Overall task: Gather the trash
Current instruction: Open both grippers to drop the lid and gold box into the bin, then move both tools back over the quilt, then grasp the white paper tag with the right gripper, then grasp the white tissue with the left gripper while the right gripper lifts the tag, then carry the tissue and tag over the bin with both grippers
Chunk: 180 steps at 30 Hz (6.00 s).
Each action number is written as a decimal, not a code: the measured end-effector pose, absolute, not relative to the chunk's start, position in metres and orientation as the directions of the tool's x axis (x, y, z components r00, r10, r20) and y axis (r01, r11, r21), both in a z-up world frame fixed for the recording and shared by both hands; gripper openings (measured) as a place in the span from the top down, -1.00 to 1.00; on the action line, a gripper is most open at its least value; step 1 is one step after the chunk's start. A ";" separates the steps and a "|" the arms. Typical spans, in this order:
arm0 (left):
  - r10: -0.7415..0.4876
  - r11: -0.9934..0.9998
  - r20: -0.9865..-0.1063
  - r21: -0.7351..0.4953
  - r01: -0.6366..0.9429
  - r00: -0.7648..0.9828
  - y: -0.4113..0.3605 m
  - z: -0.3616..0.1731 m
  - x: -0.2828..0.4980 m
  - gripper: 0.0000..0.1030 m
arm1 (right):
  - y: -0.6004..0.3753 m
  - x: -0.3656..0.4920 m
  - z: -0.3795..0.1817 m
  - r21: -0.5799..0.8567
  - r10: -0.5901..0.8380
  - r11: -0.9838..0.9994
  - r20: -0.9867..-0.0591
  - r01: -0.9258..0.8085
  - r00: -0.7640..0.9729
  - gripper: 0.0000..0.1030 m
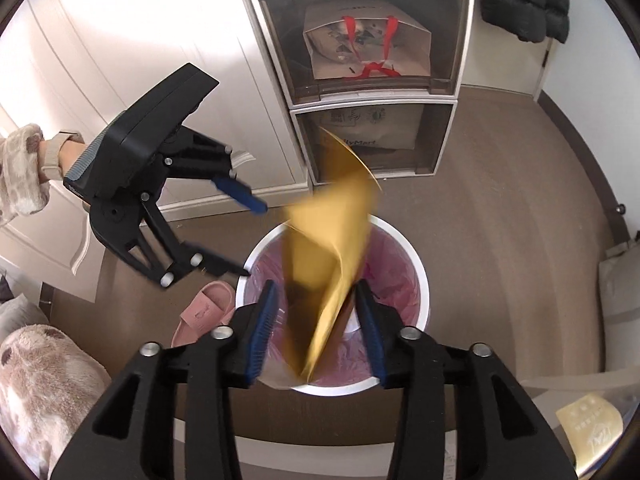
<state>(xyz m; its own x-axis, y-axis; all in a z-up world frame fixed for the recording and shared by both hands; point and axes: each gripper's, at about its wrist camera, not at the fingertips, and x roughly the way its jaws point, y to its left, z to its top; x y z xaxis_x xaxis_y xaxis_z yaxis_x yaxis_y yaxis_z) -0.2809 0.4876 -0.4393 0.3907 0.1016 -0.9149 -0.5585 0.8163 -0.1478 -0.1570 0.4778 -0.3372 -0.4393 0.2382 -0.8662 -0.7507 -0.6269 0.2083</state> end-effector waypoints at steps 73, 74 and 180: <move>-0.003 0.991 -0.657 0.101 0.092 0.754 0.114 -0.143 0.070 -0.90 | -0.043 0.280 -0.156 -0.269 0.496 0.152 -0.812 -0.951 0.308 -0.86; 0.001 0.991 -0.664 0.101 0.088 0.748 0.111 -0.147 0.077 -0.90 | -0.050 0.285 -0.161 -0.271 0.490 0.162 -0.812 -0.949 0.316 -0.86; 0.205 0.972 -0.751 0.080 -0.222 0.627 0.301 -0.129 -0.002 0.81 | 0.100 0.208 -0.069 -0.309 0.570 -0.063 -0.792 -0.949 0.220 1.00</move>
<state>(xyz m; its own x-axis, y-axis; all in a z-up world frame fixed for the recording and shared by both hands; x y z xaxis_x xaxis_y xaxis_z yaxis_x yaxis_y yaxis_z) -0.0025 0.3012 -0.1294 0.6271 0.2049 -0.7515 -0.2218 0.9718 0.0799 0.2078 0.0996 -0.0694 0.2204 0.5696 -0.7918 -0.9489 -0.0628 -0.3093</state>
